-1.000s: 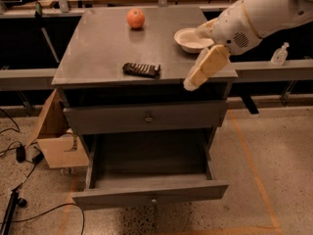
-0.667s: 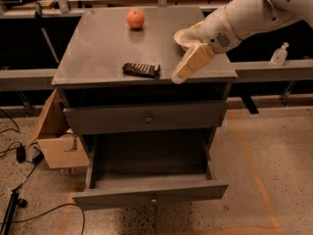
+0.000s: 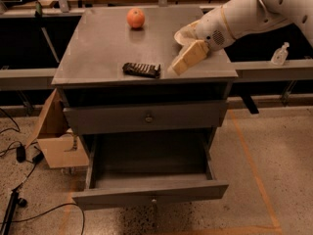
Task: Place rxbar chocolate into middle drawer
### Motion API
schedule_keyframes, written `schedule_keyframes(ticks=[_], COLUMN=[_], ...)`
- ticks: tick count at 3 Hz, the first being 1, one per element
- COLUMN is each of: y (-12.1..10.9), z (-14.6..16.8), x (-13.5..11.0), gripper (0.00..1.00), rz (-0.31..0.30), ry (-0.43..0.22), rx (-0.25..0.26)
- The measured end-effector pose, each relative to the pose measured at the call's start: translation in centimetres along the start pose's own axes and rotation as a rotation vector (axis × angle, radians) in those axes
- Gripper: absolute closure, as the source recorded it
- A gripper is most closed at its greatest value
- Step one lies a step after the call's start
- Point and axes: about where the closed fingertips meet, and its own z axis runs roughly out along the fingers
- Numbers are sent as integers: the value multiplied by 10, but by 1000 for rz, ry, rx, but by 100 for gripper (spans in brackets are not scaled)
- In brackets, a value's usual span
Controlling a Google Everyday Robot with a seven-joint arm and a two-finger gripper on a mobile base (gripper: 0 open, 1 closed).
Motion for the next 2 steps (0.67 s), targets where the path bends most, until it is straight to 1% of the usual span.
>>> schedule_keyframes(ticks=[1, 2], y=[-31, -61], z=[21, 49], x=[-1, -4], gripper=[0, 0], rz=[48, 109], ry=[-86, -168], rx=[0, 35])
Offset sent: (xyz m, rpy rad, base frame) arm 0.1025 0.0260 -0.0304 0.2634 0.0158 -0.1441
